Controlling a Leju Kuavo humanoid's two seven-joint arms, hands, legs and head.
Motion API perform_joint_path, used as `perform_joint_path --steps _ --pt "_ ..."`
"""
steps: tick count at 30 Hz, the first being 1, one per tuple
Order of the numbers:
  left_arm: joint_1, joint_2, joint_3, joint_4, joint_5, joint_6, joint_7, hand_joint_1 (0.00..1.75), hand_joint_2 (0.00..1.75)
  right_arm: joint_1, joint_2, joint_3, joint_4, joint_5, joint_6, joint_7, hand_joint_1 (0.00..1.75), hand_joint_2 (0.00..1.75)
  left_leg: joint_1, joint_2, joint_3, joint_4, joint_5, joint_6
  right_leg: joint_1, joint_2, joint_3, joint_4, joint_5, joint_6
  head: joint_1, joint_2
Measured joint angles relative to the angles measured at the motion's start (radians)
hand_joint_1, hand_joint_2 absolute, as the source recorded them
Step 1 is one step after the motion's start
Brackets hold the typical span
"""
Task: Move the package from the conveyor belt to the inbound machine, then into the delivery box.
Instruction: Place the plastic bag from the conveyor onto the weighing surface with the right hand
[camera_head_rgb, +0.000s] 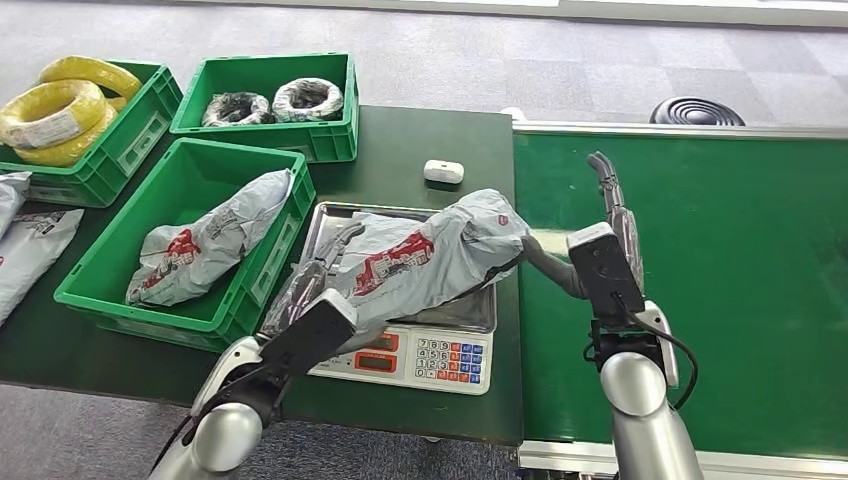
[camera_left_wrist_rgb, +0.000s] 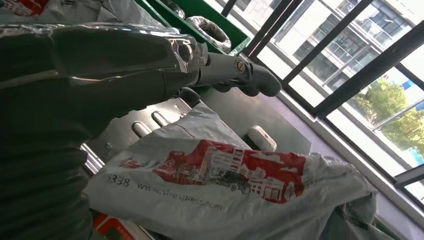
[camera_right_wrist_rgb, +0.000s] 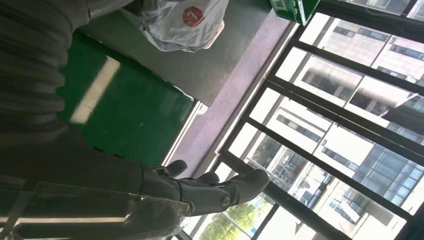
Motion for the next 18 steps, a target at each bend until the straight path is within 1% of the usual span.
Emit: perform_joint_path --steps 4,11,14,18 --pt "-0.038 -0.018 -0.04 0.049 -0.011 -0.001 0.018 0.0 1.75 0.031 -0.023 0.003 -0.034 -0.019 0.002 -0.006 0.0 1.75 0.0 0.0 0.0 0.0 0.0 0.0 0.0 0.0 0.0 0.0 0.0 0.0 0.0 0.0" --pt "-0.064 -0.029 -0.066 0.089 -0.033 0.0 0.033 0.0 1.75 0.054 -0.043 0.006 -0.065 -0.044 0.002 -0.015 0.0 1.75 0.0 0.0 0.0 0.0 0.0 0.0 0.0 0.0 0.0 0.0 0.0 0.0 0.0 0.0" --pt "-0.084 -0.046 -0.078 0.122 -0.087 0.017 0.078 0.0 1.75 0.079 -0.048 0.009 -0.087 -0.077 -0.002 -0.036 0.0 1.75 0.0 0.0 0.0 0.0 0.0 0.0 0.0 0.0 0.0 0.0 0.0 0.0 0.0 0.0" --pt "-0.139 -0.087 -0.085 0.204 -0.192 0.072 0.151 0.0 1.75 0.119 -0.062 0.032 -0.115 -0.109 -0.006 -0.06 0.0 1.75 0.0 0.0 0.0 0.0 0.0 0.0 0.0 0.0 0.0 0.0 0.0 0.0 0.0 0.0"
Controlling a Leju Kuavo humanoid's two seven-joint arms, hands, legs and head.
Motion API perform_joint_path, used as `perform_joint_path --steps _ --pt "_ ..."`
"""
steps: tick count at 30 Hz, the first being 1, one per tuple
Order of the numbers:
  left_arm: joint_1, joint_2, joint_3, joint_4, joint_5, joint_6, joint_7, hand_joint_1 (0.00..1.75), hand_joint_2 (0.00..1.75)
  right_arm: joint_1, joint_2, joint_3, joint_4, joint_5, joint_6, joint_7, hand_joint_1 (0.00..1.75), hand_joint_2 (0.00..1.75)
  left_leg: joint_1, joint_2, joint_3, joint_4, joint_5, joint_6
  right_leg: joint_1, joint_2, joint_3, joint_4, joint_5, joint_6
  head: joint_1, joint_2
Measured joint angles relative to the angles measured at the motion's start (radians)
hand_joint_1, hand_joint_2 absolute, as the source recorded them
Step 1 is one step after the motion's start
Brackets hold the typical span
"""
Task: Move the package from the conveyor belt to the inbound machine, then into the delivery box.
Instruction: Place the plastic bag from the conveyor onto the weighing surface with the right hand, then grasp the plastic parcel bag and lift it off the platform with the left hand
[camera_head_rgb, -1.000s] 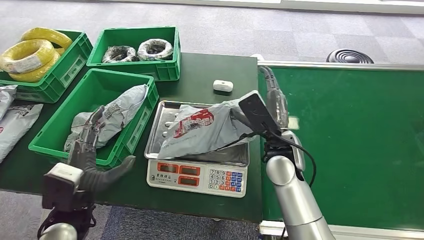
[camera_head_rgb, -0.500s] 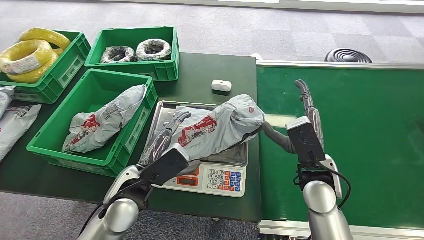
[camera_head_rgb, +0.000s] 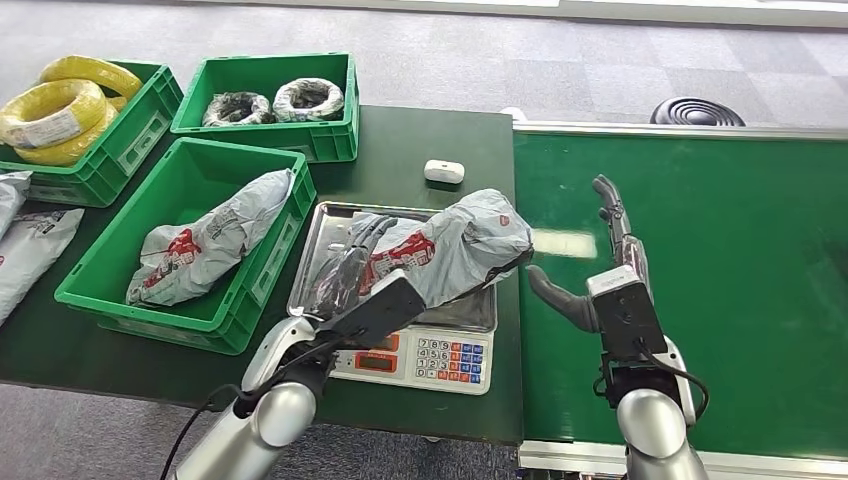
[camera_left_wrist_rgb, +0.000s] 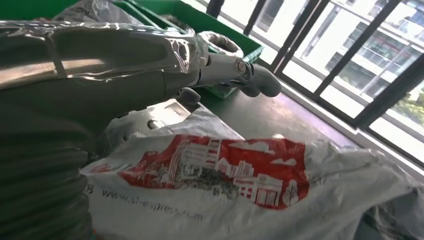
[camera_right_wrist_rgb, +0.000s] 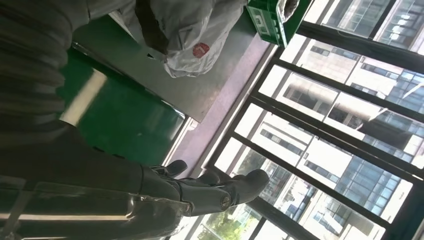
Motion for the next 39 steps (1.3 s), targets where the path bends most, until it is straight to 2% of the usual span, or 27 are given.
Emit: perform_joint_path --steps 5,6,9,10,16,18,22,24,30,34,39 --pt "-0.104 -0.046 -0.008 0.184 -0.16 0.102 0.064 0.0 1.75 0.035 -0.014 0.052 -0.023 -0.051 -0.016 -0.04 0.0 1.75 0.0 0.0 0.0 0.0 0.0 0.0 0.0 0.0 0.0 0.0 0.0 0.0 0.0 0.0" --pt "-0.123 -0.053 -0.012 0.227 -0.191 0.125 0.072 0.33 1.75 0.038 -0.015 0.063 -0.027 -0.063 -0.02 -0.046 0.0 1.75 0.0 0.0 0.0 0.0 0.0 0.0 0.0 0.0 0.0 0.0 0.0 0.0 0.0 0.0" --pt "-0.169 -0.071 -0.018 0.358 -0.26 0.188 0.085 1.52 1.75 0.046 -0.015 0.089 -0.039 -0.096 -0.028 -0.057 0.0 1.75 0.0 0.0 0.0 0.0 0.0 0.0 0.0 0.0 0.0 0.0 0.0 0.0 0.0 0.0" --pt "-0.18 -0.075 -0.019 0.396 -0.272 0.203 0.086 1.59 1.75 0.049 -0.015 0.095 -0.041 -0.107 -0.031 -0.061 0.0 1.75 0.0 0.0 0.0 0.0 0.0 0.0 0.0 0.0 0.0 0.0 0.0 0.0 0.0 0.0" --pt "-0.207 -0.089 -0.021 0.543 -0.284 0.217 0.081 1.59 1.75 0.065 -0.015 0.117 -0.043 -0.152 -0.049 -0.084 0.0 1.75 0.0 0.001 0.0 0.0 0.0 0.0 0.0 0.0 0.0 0.0 0.0 0.0 0.0 0.0" --pt "-0.212 -0.094 -0.013 0.567 -0.231 0.169 0.061 1.65 1.75 0.068 -0.015 0.12 -0.042 -0.176 -0.054 -0.09 0.0 1.75 0.0 0.0 0.001 0.0 0.0 0.0 0.0 0.0 0.001 0.0 0.0 0.0 0.0 0.0" --pt "-0.224 -0.104 0.039 0.588 0.012 -0.015 -0.007 1.75 1.75 0.067 -0.024 0.125 -0.028 -0.24 -0.072 -0.112 0.0 1.75 0.0 -0.001 0.004 -0.001 0.0 0.0 0.0 -0.001 0.006 0.0 0.0 0.0 0.0 0.0" --pt "-0.229 -0.102 0.056 0.593 0.087 -0.041 -0.029 1.75 1.75 0.065 -0.031 0.131 -0.019 -0.257 -0.085 -0.121 0.0 1.75 0.0 -0.001 0.006 -0.001 0.0 0.0 0.0 -0.002 0.008 0.0 0.0 0.0 0.0 0.0" --pt "-0.205 -0.087 0.105 0.552 0.25 0.08 -0.078 1.75 1.75 0.064 -0.045 0.141 -0.004 -0.267 -0.142 -0.129 0.0 1.75 0.0 0.0 0.007 -0.001 0.0 0.0 0.0 -0.001 0.008 0.0 0.0 0.0 0.0 0.0" --pt "-0.175 -0.049 0.137 0.432 0.313 0.156 -0.075 1.75 1.75 0.07 -0.046 0.14 -0.001 -0.264 -0.179 -0.132 0.0 1.75 0.0 0.001 0.005 -0.001 0.0 0.0 0.0 0.001 0.005 0.001 0.0 0.0 0.0 0.0" --pt "-0.143 0.017 0.199 0.22 0.285 0.208 -0.06 1.75 1.75 0.09 -0.05 0.128 0.0 -0.262 -0.21 -0.139 0.0 1.75 0.001 0.0 0.0 -0.001 0.001 0.0 0.001 0.001 0.0 0.001 0.0 0.0 0.0 0.0"
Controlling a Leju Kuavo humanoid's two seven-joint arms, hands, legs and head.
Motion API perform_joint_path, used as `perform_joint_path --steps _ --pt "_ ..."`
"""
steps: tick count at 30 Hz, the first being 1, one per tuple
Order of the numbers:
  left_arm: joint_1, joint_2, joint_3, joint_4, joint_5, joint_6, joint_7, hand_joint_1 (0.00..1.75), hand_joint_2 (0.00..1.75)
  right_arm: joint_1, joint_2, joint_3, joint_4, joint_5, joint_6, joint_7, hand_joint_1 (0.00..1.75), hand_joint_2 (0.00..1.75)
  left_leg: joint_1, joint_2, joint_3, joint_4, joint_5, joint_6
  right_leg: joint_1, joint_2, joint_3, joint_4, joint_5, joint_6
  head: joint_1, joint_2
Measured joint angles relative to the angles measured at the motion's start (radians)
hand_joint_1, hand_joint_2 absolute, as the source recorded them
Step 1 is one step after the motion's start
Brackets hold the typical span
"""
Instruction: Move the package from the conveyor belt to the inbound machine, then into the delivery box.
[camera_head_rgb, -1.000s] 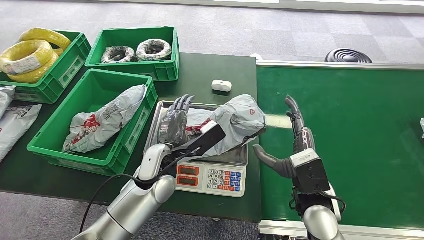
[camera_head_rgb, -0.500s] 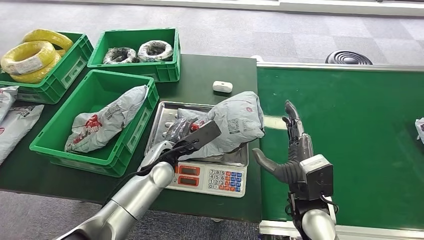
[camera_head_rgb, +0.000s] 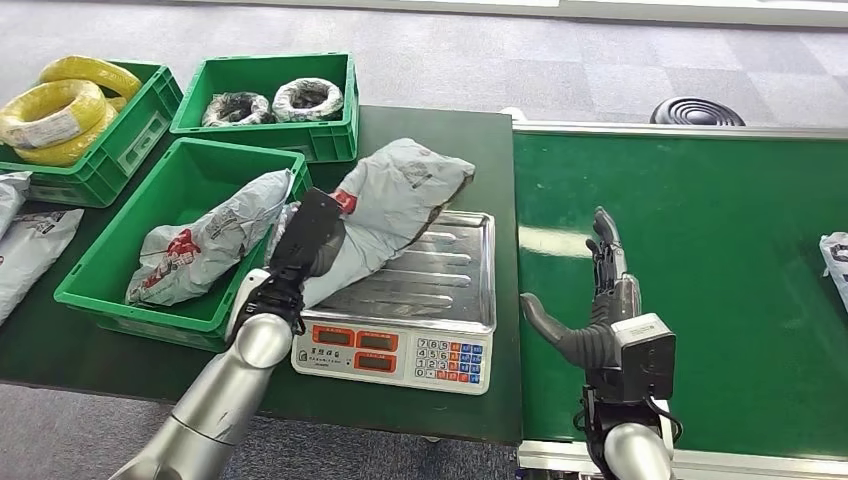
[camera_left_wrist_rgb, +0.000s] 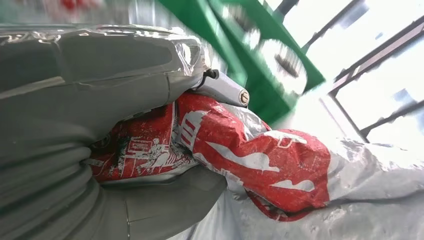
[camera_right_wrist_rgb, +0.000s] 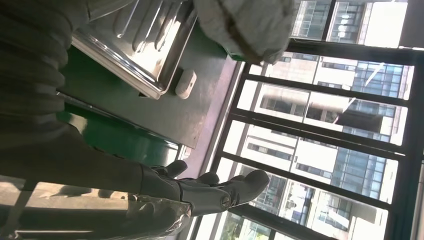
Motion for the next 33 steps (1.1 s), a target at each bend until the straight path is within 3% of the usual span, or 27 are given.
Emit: perform_joint_path --steps 4,9,13,17,18,21,22,27,33 --pt "0.002 0.056 0.081 -0.184 -0.066 -0.003 0.017 1.75 1.75 0.031 -0.006 -0.017 0.0 0.002 -0.017 -0.008 0.0 1.75 0.0 0.0 -0.002 0.0 0.0 0.0 0.0 0.0 -0.001 0.0 0.0 0.0 0.0 0.0" --pt "-0.005 0.118 0.176 -0.323 -0.11 -0.004 0.024 1.75 1.75 0.077 -0.008 -0.04 -0.002 0.018 -0.026 -0.016 0.0 1.75 0.0 0.0 -0.002 0.0 0.0 0.0 0.0 0.0 -0.002 0.0 0.0 0.0 0.0 0.0" --pt "-0.023 0.2 0.257 -0.359 -0.187 0.011 0.063 1.75 1.75 0.12 -0.008 -0.061 -0.014 0.035 -0.026 -0.016 0.0 1.75 0.0 0.002 -0.001 0.0 0.0 0.0 0.0 0.001 -0.002 0.0 0.0 0.0 0.0 0.0" --pt "-0.029 0.285 0.345 -0.329 -0.243 -0.035 0.108 1.75 1.75 0.146 -0.008 -0.08 -0.028 0.046 -0.021 -0.012 0.0 1.75 0.0 0.003 -0.001 -0.001 0.0 -0.001 0.0 0.002 -0.003 0.001 0.0 -0.001 0.0 0.0" --pt "-0.028 0.305 0.362 -0.312 -0.249 -0.047 0.113 1.62 1.75 0.149 -0.008 -0.084 -0.031 0.048 -0.019 -0.01 0.0 1.75 0.0 0.004 -0.001 -0.001 0.001 -0.001 0.0 0.002 -0.003 0.001 0.0 -0.001 0.0 0.0" --pt "-0.024 0.356 0.396 -0.258 -0.263 -0.111 0.116 0.31 1.75 0.157 -0.007 -0.092 -0.041 0.055 -0.015 -0.003 0.0 1.75 0.0 0.003 -0.001 -0.001 0.001 -0.001 0.0 0.002 -0.002 0.001 0.0 -0.001 0.0 0.0" --pt "-0.021 0.372 0.401 -0.241 -0.26 -0.153 0.114 0.0 1.75 0.16 -0.006 -0.095 -0.043 0.057 -0.012 -0.001 0.0 1.75 0.0 0.003 -0.001 0.0 0.001 -0.001 0.0 0.002 -0.002 0.001 0.0 -0.001 0.0 0.0" --pt "0.014 0.411 0.415 -0.174 -0.136 -0.339 0.056 0.0 1.75 0.171 -0.006 -0.116 -0.05 0.06 0.011 0.006 0.0 1.75 0.0 0.003 -0.001 0.0 0.001 -0.001 0.0 0.002 -0.002 0.001 0.0 0.0 0.0 0.0" --pt "0.042 0.413 0.43 -0.156 -0.016 -0.386 0.028 0.0 1.75 0.177 -0.008 -0.133 -0.05 0.052 0.044 0.014 0.0 1.75 0.0 0.003 -0.001 0.0 0.001 -0.001 0.0 0.002 -0.003 0.0 0.0 0.0 0.0 0.0"
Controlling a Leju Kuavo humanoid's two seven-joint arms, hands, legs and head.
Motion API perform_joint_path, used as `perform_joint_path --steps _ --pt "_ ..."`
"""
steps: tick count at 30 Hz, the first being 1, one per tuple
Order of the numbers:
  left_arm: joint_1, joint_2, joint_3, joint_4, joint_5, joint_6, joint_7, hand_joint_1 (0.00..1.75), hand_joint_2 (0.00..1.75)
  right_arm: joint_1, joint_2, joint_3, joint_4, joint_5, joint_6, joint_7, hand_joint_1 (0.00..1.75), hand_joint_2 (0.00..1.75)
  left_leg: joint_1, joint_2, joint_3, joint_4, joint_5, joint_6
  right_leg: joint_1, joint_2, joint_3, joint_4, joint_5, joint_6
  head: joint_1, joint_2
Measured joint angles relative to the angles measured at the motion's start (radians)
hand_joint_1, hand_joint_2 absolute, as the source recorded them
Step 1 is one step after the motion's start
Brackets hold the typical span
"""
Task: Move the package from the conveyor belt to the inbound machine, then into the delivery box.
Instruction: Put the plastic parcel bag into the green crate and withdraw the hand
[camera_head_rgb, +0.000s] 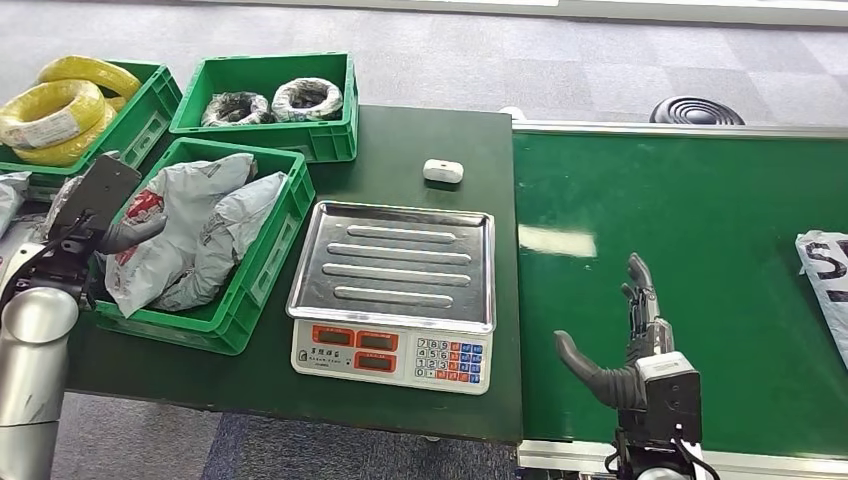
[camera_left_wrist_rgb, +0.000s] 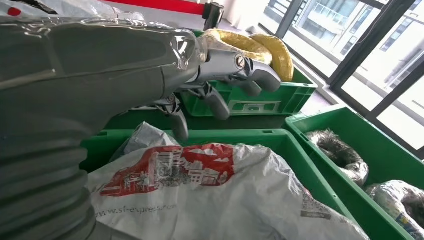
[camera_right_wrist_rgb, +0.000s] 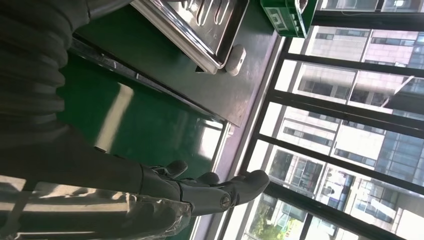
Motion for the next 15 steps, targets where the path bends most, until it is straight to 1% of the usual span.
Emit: perform_joint_path --steps 2,5,9,11,13,15 --pt "0.012 -0.002 0.005 -0.01 0.027 0.033 -0.02 0.0 1.75 0.001 -0.004 -0.001 0.001 -0.003 0.013 0.004 0.0 1.75 0.0 0.0 0.0 0.0 0.0 0.0 0.0 0.0 0.0 0.0 0.0 0.0 0.0 0.0" --pt "0.034 -0.012 0.022 -0.072 0.085 0.146 -0.082 0.0 1.75 0.01 -0.011 -0.001 0.002 -0.007 0.02 0.007 0.0 1.75 0.0 0.0 0.0 0.0 0.0 0.0 0.0 0.0 0.0 0.0 0.0 0.0 0.0 0.0" --pt "0.074 -0.027 0.042 -0.216 0.159 0.316 -0.205 0.0 1.75 0.036 -0.018 -0.001 0.002 -0.012 0.02 0.007 0.0 1.75 0.0 0.0 0.0 0.0 0.0 0.0 0.0 0.0 0.0 0.0 0.0 0.0 0.0 0.0" --pt "0.102 -0.03 0.05 -0.296 0.181 0.366 -0.263 0.0 1.75 0.053 -0.021 0.0 0.002 -0.018 0.021 0.006 0.0 1.75 0.0 0.0 -0.001 0.0 -0.001 0.0 0.0 0.0 0.0 0.0 0.0 0.0 0.0 0.0" --pt "0.146 -0.033 0.058 -0.379 0.19 0.406 -0.337 0.0 1.75 0.073 -0.022 0.0 0.001 -0.036 0.027 0.006 0.0 1.75 0.0 0.0 -0.001 0.0 -0.001 0.0 0.0 0.0 0.0 0.0 0.0 0.0 0.0 0.0" --pt "0.228 -0.037 0.067 -0.474 0.196 0.441 -0.438 0.0 1.75 0.101 -0.025 -0.001 -0.002 -0.057 0.03 0.007 0.0 1.75 0.0 0.001 0.0 0.0 -0.003 -0.001 0.0 0.001 0.0 -0.001 -0.001 0.0 0.0 0.0"
